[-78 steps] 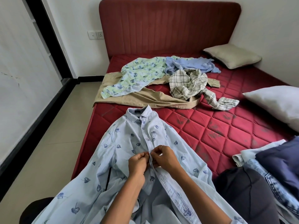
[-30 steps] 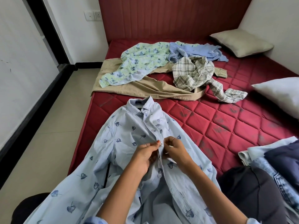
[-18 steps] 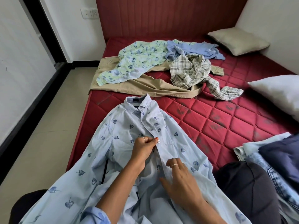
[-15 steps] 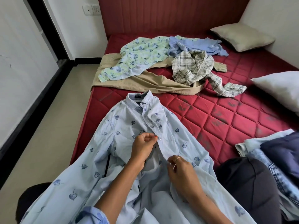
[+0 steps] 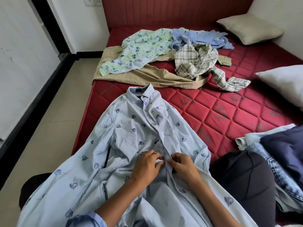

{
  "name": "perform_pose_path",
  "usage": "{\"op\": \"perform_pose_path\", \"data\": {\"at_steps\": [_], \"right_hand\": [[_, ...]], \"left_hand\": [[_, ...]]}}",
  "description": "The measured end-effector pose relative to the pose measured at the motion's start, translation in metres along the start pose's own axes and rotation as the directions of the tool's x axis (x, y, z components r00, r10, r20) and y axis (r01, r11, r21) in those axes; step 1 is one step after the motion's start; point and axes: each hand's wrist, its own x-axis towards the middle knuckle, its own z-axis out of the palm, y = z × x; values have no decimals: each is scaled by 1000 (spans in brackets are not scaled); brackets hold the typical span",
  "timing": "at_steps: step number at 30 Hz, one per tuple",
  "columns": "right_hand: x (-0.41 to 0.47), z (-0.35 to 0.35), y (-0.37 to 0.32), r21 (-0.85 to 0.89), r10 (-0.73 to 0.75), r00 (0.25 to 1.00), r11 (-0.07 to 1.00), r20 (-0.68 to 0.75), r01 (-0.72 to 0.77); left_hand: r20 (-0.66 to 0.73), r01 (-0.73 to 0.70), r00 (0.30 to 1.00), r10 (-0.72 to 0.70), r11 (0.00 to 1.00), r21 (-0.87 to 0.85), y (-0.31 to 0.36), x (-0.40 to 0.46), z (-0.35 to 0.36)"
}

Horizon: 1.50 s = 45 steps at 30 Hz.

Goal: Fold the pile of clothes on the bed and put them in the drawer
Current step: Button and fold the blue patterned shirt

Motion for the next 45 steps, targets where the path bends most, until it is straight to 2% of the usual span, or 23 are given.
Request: {"op": "perform_pose_path", "data": {"at_steps": [3, 7, 12, 18, 22, 26, 28, 31, 34, 37, 42, 45], "right_hand": [[2, -2, 4, 64, 65, 998, 996, 22, -66], [4, -1, 5, 241, 152, 986, 957, 63, -163], [4, -1, 4, 346, 198, 977, 914, 79, -213], [6, 1, 6, 364, 244, 969, 900, 33, -239], [5, 2, 3, 369, 259, 966, 898, 0, -241], [5, 1, -1, 366, 262, 965, 897, 11, -248], [5, 1, -4, 372, 261, 965, 894, 19, -249], [1, 0, -7, 407, 230, 972, 884, 50, -230], [-5, -2, -8, 438, 153, 986, 883, 67, -167], [-9, -5, -9, 539, 107, 989, 830, 99, -144], [-15, -13, -20, 728, 67, 977, 658, 201, -194], [-18, -14, -24, 718, 64, 967, 657, 247, -227]], "left_hand": [[27, -8, 1000, 7, 999, 48, 4, -3, 5], [-17, -15, 1000, 16, 998, 54, 7, -5, 9], [-59, 3, 998, -1, 1000, 27, 8, -7, 10], [-11, -43, 999, 45, 984, 175, 12, -10, 14], [-52, -92, 992, 112, 952, 293, 9, -11, 20], [-19, -116, 992, 128, 942, 315, 11, -11, 21], [3, -100, 995, 104, 950, 296, 13, -10, 20], [-3, 15, 1000, -15, 970, 244, 13, -10, 20], [8, 157, 987, -158, 987, 16, 17, -7, 17], [-8, 278, 958, -286, 937, -213, 21, -6, 8], [-37, 269, 951, -306, 883, -384, 27, -15, -15], [-87, 256, 943, -321, 867, -427, 32, -23, -31]]}}
